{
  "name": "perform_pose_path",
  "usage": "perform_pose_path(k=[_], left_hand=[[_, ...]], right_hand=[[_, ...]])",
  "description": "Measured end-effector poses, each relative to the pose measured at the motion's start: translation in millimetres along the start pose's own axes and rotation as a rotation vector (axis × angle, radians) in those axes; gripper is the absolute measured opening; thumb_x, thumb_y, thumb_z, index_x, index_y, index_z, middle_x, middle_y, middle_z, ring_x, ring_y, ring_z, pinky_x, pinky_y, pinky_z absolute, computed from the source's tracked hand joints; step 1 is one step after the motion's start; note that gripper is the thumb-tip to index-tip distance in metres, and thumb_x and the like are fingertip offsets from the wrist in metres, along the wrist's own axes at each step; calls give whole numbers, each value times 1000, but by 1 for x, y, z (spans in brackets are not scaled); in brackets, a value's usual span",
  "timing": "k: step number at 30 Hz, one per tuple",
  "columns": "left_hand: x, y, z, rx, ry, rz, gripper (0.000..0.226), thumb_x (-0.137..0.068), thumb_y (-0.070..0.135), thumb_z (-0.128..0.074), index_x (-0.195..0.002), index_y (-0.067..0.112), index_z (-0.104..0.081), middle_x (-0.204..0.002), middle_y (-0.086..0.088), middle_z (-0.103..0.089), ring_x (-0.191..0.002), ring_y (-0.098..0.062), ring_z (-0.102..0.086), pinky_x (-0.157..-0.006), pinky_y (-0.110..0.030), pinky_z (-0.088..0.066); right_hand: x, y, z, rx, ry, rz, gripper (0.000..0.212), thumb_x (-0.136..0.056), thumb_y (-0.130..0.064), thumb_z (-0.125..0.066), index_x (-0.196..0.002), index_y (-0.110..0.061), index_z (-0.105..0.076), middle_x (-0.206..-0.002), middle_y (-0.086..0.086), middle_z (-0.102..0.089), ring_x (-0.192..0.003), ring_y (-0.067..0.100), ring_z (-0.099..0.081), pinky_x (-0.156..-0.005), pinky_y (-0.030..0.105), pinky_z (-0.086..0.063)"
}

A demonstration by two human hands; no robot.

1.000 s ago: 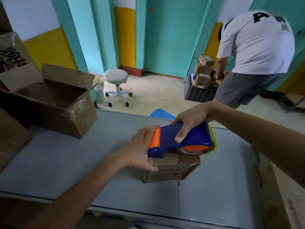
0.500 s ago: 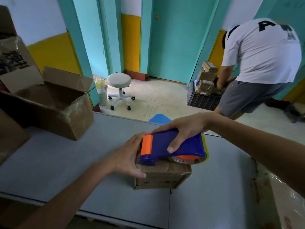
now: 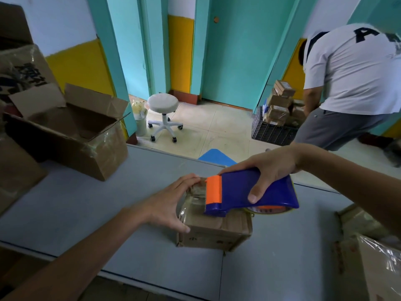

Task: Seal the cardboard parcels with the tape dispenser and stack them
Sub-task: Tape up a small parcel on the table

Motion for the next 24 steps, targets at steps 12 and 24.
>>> perform_pose_path(k=[12,24], left_hand=[[-2,0,3,-22,-3,20,120,-51,55,-75,-142,39,1,-140,29,-1,-130,4,-10,-111,-28,-22],[-4,7,12,-227,-56,71,125,-54,58,-80,-144,29,2,-151,9,-3,-137,-9,-13,-112,-29,-17]], right_hand=[[68,83,-11,-94,106,-93,91,-43,-56,-83,-121,-59,-36,-123,-6,-52,-101,19,-65,-82,33,-56],[52,129,-32,-6,153,-226,87,-47,-57,-80,-119,-65,-33,-118,-14,-58,-104,13,-61,-90,31,-53]])
Point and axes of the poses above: each hand's wrist, its own x-axis away from the middle knuckle, its own z-axis out of the back of the hand, y = z × x, the point moved 2 cm from there along -x, towards the middle knuckle
